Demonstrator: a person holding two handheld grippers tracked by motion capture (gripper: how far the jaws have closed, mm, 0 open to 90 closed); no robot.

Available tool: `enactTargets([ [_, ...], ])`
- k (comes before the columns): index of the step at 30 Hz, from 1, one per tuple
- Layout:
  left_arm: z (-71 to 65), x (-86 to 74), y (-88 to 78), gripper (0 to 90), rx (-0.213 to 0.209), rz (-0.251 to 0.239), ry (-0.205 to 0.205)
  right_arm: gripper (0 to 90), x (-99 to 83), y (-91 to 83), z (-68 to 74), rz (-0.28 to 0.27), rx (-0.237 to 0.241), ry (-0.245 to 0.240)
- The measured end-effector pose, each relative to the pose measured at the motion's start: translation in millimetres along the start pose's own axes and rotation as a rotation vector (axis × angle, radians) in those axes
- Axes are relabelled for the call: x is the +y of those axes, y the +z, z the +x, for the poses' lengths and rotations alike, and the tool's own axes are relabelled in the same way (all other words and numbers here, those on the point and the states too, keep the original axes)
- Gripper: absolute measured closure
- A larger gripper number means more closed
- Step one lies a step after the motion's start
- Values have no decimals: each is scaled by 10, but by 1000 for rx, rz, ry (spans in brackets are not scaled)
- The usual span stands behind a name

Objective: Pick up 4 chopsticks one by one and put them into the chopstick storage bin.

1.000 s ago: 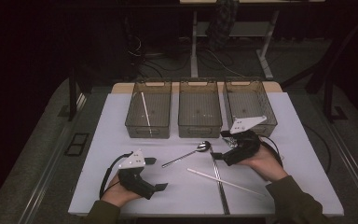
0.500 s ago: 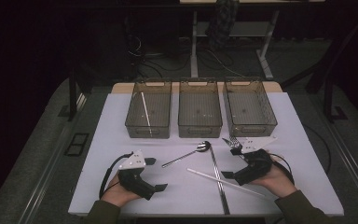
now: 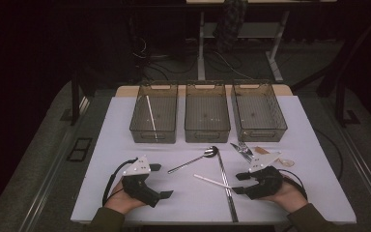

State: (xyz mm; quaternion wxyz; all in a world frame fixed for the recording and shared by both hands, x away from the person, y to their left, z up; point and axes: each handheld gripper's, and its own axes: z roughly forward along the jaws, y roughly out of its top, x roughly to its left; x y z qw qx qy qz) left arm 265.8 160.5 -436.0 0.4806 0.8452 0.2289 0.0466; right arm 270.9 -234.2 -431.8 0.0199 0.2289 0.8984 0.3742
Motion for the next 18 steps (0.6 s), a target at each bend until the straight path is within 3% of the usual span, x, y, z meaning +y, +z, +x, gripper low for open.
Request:
enactTargets([
  [10,-8,0,0,0,-2,-2,-1,688,18,137,13,71,21,-47],
  [18,-6,-4,11,0,-5,2,-3,757,5,170,31,88,2,-96],
])
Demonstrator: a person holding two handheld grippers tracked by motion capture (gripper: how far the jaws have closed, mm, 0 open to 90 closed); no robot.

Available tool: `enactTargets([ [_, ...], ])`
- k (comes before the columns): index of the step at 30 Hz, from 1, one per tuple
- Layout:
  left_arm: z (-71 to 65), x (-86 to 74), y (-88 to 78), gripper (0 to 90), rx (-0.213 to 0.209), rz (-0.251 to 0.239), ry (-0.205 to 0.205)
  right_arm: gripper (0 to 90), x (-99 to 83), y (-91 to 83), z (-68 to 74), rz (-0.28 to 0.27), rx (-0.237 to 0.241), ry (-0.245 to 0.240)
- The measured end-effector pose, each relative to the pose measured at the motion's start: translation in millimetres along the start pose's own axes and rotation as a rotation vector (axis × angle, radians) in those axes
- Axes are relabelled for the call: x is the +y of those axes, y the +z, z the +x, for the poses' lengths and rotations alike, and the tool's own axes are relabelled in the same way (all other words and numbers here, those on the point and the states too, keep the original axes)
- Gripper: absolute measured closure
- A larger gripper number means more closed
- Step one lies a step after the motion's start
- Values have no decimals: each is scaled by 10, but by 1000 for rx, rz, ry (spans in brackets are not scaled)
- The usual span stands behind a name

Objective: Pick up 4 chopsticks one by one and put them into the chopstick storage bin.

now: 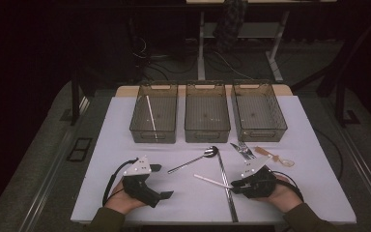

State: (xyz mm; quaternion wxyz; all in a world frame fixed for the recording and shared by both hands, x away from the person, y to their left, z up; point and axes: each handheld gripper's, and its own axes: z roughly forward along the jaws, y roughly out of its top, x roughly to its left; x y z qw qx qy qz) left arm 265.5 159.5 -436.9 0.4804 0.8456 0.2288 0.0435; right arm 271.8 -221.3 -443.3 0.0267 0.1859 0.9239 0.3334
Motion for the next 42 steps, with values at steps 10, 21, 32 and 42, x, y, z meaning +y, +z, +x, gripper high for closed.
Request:
enactTargets([
  [10,-2,-2,6,0,-1,7,0,803,-1,3,2,2,-13,-18],
  [21,0,-3,5,0,-2,7,0,843,0,3,-25,2,2,9],
  [32,1,-3,-1,0,-3,2,1,844,2,-5,-46,0,14,36],
  [42,-2,-3,1,0,-6,3,3,844,13,-82,-77,-34,19,56],
])
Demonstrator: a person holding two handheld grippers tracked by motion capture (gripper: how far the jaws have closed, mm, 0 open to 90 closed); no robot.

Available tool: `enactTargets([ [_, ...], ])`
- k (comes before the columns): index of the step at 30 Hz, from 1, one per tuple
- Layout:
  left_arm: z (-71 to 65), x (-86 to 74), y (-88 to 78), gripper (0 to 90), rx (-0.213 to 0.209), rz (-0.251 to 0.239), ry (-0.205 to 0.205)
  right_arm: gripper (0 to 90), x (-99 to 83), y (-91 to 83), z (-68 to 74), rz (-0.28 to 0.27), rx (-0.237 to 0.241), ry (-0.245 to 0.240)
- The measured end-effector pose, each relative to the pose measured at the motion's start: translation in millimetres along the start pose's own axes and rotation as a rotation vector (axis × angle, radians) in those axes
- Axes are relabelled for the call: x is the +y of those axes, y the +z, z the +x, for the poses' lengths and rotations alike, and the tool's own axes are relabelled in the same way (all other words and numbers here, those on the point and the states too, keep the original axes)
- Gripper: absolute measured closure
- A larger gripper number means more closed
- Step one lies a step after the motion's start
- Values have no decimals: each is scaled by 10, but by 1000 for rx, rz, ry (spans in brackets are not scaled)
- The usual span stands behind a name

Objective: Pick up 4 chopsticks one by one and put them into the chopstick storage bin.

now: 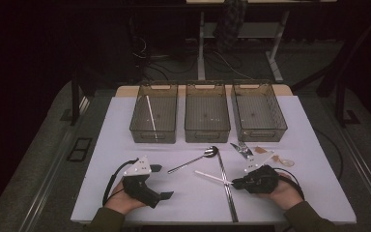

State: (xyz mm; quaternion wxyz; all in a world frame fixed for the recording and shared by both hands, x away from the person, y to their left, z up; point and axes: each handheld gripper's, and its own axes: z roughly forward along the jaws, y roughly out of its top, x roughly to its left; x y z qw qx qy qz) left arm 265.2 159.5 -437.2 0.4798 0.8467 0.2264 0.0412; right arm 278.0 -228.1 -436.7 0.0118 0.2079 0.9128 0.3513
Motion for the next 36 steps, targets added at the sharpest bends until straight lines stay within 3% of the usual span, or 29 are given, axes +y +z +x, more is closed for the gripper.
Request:
enactTargets([
  [12,28,-17,10,0,4,12,6,844,59,-84,-35,-40,-19,12],
  [19,74,-29,19,0,17,10,-15,844,116,-92,-66,-63,-28,17],
  [36,54,-27,34,0,13,19,-14,843,423,-78,-179,-122,-44,51],
])
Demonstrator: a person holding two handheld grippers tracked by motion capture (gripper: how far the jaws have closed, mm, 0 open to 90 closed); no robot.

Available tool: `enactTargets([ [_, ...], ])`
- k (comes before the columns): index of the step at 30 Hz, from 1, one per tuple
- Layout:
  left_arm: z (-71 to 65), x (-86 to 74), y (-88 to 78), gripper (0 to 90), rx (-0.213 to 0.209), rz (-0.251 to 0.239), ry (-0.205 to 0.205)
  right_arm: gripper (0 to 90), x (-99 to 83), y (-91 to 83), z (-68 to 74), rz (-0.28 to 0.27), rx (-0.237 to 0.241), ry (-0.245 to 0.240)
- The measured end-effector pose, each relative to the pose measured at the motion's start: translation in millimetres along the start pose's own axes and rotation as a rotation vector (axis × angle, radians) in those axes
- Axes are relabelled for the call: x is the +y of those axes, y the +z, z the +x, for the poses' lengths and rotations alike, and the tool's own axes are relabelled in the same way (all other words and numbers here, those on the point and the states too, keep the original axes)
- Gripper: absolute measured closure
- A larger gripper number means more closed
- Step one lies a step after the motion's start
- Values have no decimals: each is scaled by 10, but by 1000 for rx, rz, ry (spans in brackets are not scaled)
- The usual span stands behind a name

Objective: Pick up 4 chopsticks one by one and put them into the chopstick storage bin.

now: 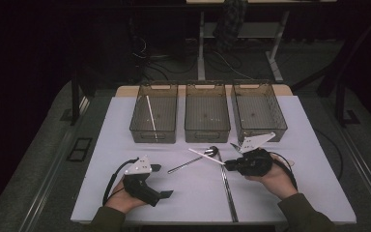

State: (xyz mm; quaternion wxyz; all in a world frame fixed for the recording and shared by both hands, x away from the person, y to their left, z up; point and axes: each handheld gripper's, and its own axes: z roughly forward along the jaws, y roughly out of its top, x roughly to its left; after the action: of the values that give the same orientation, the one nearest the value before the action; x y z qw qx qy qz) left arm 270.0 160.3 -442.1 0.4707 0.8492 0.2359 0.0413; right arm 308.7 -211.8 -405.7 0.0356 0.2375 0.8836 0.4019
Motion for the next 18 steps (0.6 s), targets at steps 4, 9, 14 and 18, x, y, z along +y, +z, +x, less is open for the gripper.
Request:
enactTargets([
  [4,-2,1,-4,0,1,-3,-2,843,84,24,-19,-14,-3,0],
  [9,-23,8,1,0,-5,-7,2,843,198,64,-46,-38,-11,6],
  [14,-35,13,14,0,-11,-4,5,843,321,135,-65,-38,-20,9],
  [18,-34,10,16,0,-11,-1,3,843,420,204,-80,-32,-32,12],
])
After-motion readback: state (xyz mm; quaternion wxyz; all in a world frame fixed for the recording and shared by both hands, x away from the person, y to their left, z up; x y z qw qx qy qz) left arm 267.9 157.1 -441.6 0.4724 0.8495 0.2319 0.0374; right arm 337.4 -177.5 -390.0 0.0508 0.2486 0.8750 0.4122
